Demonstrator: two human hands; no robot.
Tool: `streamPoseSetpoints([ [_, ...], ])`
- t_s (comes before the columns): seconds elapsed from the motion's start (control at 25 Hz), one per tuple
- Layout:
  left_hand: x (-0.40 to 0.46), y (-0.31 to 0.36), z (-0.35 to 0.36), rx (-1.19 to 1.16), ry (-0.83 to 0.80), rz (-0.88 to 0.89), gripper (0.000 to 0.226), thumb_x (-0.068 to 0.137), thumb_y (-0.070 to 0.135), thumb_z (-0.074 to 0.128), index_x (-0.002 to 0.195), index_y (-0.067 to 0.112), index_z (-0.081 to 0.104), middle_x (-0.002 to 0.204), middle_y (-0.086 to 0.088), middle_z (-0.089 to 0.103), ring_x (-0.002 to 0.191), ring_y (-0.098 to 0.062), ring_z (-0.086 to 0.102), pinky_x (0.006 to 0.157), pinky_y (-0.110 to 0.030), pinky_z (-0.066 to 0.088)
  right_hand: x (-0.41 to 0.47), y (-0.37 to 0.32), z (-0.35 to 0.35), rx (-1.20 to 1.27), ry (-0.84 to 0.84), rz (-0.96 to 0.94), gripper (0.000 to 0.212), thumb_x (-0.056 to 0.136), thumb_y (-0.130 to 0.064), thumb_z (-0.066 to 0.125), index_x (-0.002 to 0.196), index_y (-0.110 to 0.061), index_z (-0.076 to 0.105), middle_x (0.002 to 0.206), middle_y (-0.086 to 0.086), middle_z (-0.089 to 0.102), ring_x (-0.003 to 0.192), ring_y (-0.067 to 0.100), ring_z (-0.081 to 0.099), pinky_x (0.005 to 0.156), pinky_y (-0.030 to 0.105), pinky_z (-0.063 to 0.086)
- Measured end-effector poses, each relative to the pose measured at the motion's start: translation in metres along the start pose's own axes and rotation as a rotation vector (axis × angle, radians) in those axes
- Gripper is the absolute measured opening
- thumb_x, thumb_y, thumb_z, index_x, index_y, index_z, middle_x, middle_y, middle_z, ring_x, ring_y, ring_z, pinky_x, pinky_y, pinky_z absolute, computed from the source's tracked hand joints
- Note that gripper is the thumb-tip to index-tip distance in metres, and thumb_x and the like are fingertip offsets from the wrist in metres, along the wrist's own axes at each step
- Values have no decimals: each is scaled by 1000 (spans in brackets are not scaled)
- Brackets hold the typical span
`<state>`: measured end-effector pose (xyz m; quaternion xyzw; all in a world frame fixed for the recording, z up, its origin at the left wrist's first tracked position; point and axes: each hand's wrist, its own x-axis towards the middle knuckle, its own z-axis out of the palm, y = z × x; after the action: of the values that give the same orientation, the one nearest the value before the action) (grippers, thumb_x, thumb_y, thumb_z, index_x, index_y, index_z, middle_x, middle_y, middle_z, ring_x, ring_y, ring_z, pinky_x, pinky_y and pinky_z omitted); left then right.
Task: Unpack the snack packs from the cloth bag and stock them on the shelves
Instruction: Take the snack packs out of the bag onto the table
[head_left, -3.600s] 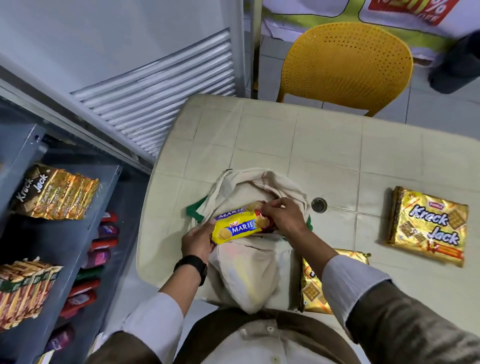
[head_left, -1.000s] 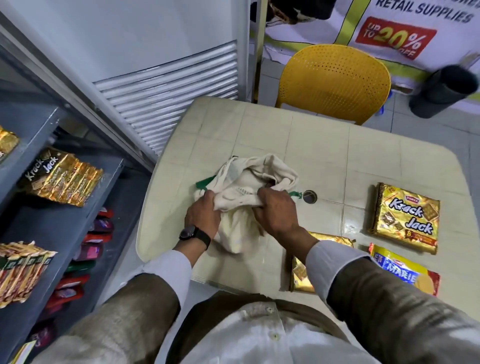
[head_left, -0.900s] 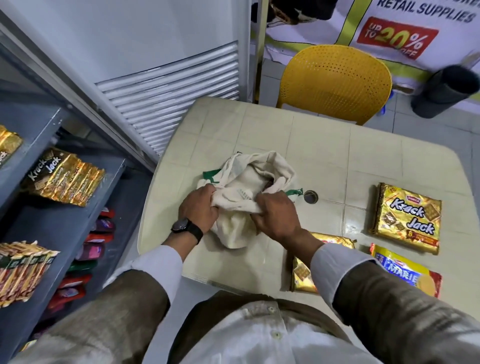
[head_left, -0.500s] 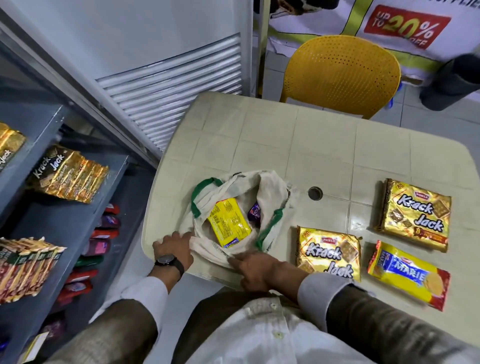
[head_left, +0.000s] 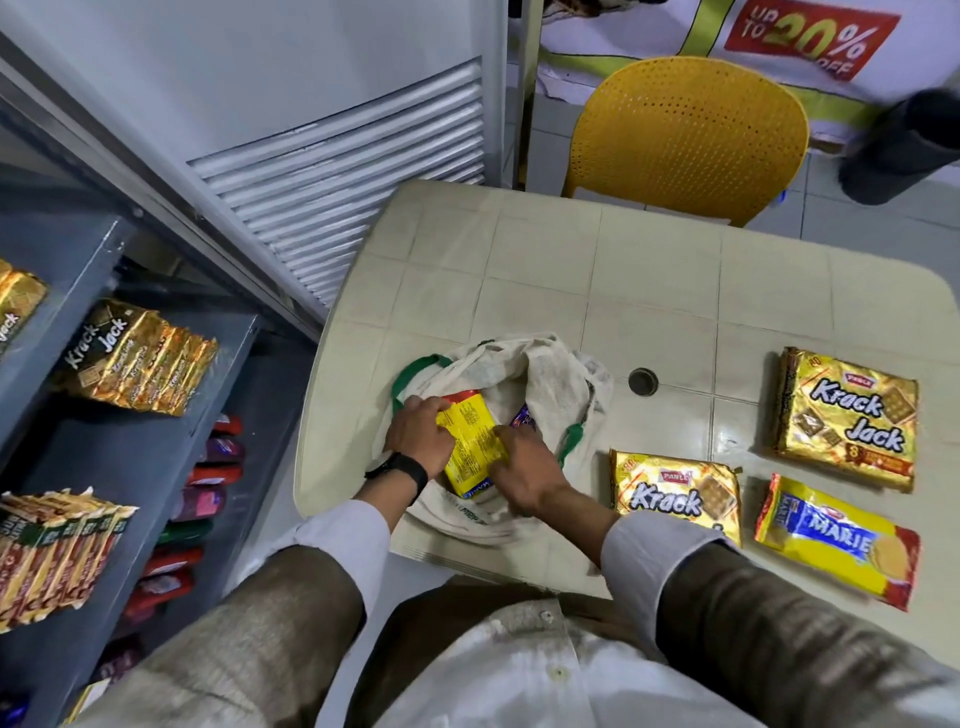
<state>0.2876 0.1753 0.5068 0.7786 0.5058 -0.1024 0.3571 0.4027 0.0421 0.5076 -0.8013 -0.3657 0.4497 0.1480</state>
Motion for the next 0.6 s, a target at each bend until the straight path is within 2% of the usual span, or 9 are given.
streamPoseSetpoints([
  [0.16, 22, -16, -2, -10, -20, -20, 52, 96, 14, 53, 147, 14, 48, 151, -14, 43, 141, -33, 39, 119, -39, 30, 10, 3, 2, 1, -29, 65, 63, 87, -18, 65, 146, -10, 46, 141, 22, 50, 130, 37, 49, 104, 37, 41],
  [0.28, 24, -23, -9, -235, -26, -46, 46, 99, 14, 51, 145, 14, 51, 151, -12, 46, 139, -28, 44, 118, -37, 33, 12, 2, 1, 53, 28, 91, 56, 83, -15, 67, 136, -8, 53, 132, 19, 60, 122, 37, 56, 94, 36, 46],
  [0.32, 19, -24, -10, -332, 44, -106, 43, 98, 13, 52, 140, 16, 56, 146, -10, 51, 134, -27, 49, 114, -37, 38, 13, 0, 0, 70, 59, 93, 52, 82, -14, 66, 132, -6, 55, 128, 19, 62, 119, 38, 57, 91, 37, 47],
  [0.4, 6, -29, -5, -453, 138, -297, 35, 92, 16, 54, 123, 19, 67, 130, -8, 64, 118, -30, 61, 104, -39, 48, 17, -8, -2, 73, 97, 82, 52, 85, -11, 64, 135, -4, 53, 131, 22, 61, 121, 39, 57, 94, 39, 47],
  [0.48, -1, -32, 5, -641, 8, -504, 33, 84, 28, 57, 110, 13, 69, 107, -10, 73, 95, -30, 68, 93, -46, 57, 20, -19, -3, 58, 86, 60, 55, 88, -11, 63, 141, -5, 49, 136, 22, 59, 126, 39, 54, 98, 38, 44],
  [0.52, -5, -27, 8, -806, -104, -584, 33, 88, 34, 58, 109, 9, 67, 98, -10, 71, 85, -28, 67, 83, -45, 59, 22, -23, -3, 83, 54, 69, 57, 88, -12, 63, 143, -7, 48, 137, 21, 60, 127, 39, 55, 98, 38, 44],
  [0.6, -12, -10, 6, -1034, -215, -647, 36, 102, 40, 50, 118, 9, 61, 100, -10, 67, 81, -20, 64, 66, -33, 53, 23, -29, -1, 162, 30, 118, 53, 87, -17, 64, 138, -12, 53, 129, 17, 65, 120, 37, 60, 93, 37, 47],
])
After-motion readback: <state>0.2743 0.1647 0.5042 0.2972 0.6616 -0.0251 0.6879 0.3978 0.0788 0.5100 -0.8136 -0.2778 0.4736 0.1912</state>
